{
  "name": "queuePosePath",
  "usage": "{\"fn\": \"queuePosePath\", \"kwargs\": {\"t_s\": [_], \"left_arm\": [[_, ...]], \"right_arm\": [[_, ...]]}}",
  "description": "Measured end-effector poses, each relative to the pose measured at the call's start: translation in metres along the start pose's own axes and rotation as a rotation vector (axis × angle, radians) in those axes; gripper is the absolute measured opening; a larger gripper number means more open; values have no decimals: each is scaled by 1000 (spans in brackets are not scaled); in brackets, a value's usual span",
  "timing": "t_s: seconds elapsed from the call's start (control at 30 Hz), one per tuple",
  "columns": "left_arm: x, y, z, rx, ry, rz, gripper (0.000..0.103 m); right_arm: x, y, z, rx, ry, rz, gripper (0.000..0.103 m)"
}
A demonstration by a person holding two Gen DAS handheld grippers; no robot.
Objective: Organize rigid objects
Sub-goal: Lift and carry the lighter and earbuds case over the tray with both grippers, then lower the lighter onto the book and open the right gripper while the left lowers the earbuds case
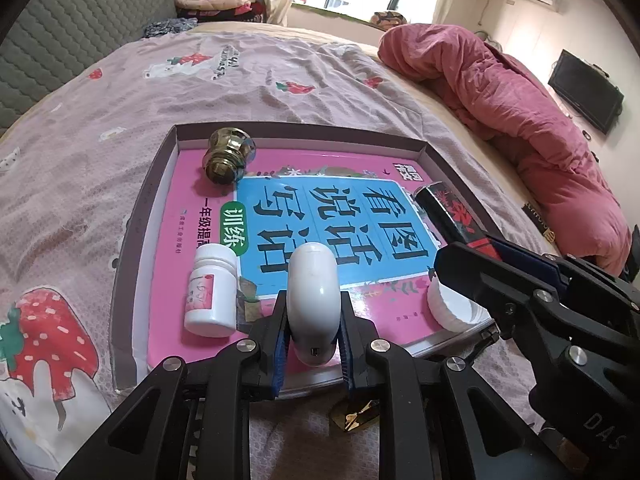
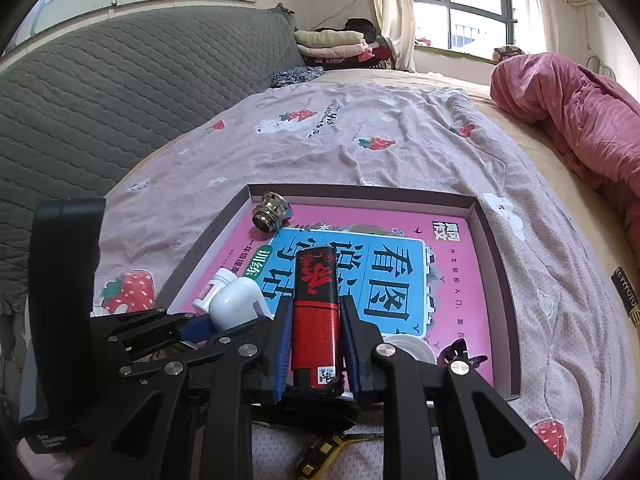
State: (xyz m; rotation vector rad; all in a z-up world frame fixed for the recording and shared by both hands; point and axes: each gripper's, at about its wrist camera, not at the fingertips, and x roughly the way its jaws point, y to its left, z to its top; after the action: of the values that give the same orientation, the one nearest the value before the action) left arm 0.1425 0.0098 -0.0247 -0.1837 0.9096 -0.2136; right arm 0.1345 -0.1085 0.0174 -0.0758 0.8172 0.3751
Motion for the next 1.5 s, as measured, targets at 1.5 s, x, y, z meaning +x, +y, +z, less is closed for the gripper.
{"fn": "queuePosePath", "kwargs": {"t_s": [1.5], "left_arm": [[3, -2, 0, 43, 6, -63, 22]], "right_arm": [[54, -14, -10, -24, 225, -67, 23]]}}
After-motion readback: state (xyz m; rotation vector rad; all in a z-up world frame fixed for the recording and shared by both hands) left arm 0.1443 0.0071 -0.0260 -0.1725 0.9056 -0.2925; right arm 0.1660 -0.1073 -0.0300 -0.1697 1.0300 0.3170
